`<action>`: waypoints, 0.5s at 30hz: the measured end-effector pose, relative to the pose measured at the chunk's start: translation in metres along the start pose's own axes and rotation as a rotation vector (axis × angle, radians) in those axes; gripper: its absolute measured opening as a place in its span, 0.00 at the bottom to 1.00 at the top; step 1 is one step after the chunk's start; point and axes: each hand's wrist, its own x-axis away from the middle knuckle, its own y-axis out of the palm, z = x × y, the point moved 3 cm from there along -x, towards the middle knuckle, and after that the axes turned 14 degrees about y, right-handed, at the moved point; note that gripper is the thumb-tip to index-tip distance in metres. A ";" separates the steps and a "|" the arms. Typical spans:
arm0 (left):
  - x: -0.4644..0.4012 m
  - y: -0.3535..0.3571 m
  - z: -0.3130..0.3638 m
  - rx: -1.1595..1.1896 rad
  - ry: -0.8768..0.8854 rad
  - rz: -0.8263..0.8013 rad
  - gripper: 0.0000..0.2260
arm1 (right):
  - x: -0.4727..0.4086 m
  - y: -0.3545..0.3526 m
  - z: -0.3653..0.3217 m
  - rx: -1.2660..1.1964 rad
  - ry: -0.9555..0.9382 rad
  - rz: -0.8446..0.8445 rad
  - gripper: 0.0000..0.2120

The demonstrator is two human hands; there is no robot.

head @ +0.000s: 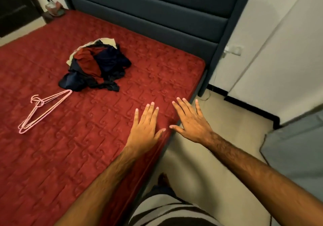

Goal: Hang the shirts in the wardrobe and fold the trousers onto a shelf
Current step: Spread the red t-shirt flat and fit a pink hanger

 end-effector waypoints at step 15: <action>-0.125 0.010 -0.146 -0.095 -0.559 0.012 0.35 | -0.328 0.013 -0.024 0.007 -0.597 -0.001 0.44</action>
